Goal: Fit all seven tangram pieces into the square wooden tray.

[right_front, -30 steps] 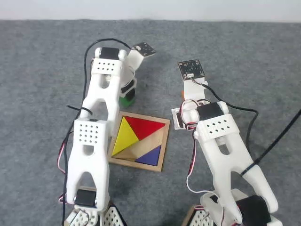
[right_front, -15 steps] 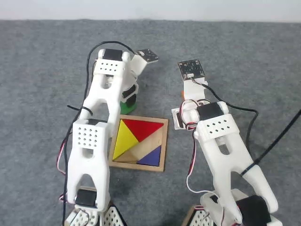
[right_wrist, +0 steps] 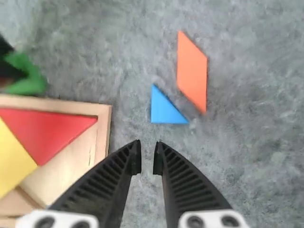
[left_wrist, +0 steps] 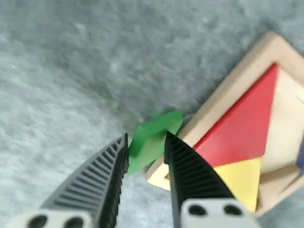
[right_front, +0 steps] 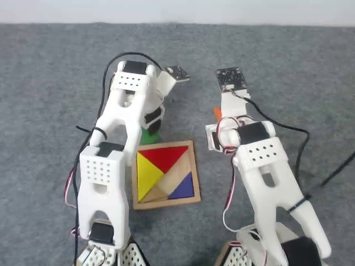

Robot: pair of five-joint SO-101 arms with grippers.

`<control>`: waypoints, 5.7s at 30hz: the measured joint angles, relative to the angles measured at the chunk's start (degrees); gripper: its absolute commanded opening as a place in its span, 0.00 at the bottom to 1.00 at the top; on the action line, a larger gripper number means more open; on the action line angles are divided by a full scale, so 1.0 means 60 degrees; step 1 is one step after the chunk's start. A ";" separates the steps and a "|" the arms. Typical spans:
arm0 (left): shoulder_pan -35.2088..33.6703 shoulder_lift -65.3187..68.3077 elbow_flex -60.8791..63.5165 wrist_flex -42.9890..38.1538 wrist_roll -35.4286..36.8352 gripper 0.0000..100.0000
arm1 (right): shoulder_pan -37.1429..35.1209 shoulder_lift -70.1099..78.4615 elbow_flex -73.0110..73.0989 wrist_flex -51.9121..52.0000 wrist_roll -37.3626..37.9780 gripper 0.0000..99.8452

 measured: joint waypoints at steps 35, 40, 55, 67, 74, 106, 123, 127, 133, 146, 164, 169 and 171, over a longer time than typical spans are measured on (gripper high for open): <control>0.0747 -0.2110 0.3443 -0.0044 0.1524 0.11 | 0.0938 0.0542 -0.0293 0.0000 -0.2110 0.06; 0.0557 -0.2125 0.3487 -0.0322 0.1524 0.12 | 0.0938 0.0542 -0.0293 0.0000 -0.2110 0.06; 0.0396 -0.2183 0.3355 -0.0264 0.1304 0.12 | 0.0938 0.0542 -0.0293 0.0000 -0.2110 0.06; -0.0396 -0.3575 0.3179 -0.2125 0.2388 0.07 | 0.0938 0.0542 -0.0293 0.0000 -0.2110 0.05; -0.0952 -0.0469 0.1861 -0.2916 0.5802 0.01 | 0.0938 0.0542 -0.0293 0.0000 -0.2081 0.02; -0.0234 0.0484 0.0615 -0.0396 0.6930 0.01 | 0.0938 0.0615 -0.0293 0.0000 -0.1993 0.01; 0.0864 -0.2974 0.5802 -0.3004 0.6388 0.01 | 0.0938 0.0615 -0.0293 0.0000 -0.1993 0.01; 0.1289 -0.4000 0.6916 -0.3648 0.6286 0.01 | 0.0938 0.0615 -0.0293 0.0000 -0.1993 0.01; 0.1495 -0.5656 0.8205 -0.3868 0.5832 0.01 | 0.0938 0.0615 -0.0293 0.0000 -0.1993 0.01; -0.1436 -1.2088 1.2103 -0.5978 0.6081 0.01 | -0.0015 0.1641 -0.0908 0.0000 -0.1993 0.01; -0.4791 -2.1319 1.9590 -0.7458 0.4396 0.01 | -0.1509 0.9070 -0.7516 0.0000 -0.0469 0.01; -0.4938 -2.2945 2.0381 -0.7399 0.4000 0.01 | -0.1802 1.0154 -0.8498 0.0000 0.0044 0.01; -0.4923 -2.3648 2.0425 -0.7077 0.3971 0.01 | -0.1978 1.0418 -0.8689 0.0000 0.0352 0.01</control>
